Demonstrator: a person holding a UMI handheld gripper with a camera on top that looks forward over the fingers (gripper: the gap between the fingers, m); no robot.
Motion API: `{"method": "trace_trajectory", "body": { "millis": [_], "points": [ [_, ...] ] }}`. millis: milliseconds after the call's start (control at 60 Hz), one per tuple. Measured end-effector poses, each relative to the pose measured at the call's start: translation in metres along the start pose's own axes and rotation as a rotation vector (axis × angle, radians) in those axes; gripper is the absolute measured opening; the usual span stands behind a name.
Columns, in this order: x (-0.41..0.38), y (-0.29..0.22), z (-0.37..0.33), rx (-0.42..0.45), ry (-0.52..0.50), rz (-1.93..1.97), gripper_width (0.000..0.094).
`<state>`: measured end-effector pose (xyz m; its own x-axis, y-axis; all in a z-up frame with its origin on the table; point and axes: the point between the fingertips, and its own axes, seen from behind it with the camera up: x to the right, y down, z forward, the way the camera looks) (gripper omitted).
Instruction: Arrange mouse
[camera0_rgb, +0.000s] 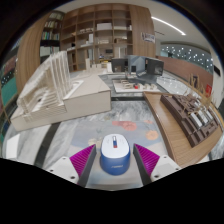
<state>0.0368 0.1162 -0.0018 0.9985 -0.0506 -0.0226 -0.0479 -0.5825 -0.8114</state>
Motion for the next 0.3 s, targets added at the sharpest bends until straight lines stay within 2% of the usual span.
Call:
{"method": "trace_trajectory", "body": {
  "millis": [17,33,117,300],
  "points": [
    [-0.002,-0.001,-0.005,0.005,-0.019,0.011,0.084],
    [-0.003,-0.003,-0.012,0.013,-0.037,0.02,0.0859],
    [-0.002,0.003,-0.057,0.031,-0.107,0.052,0.0835],
    [0.053,0.045,-0.153,0.095,-0.047,0.104,0.084]
  ]
}}
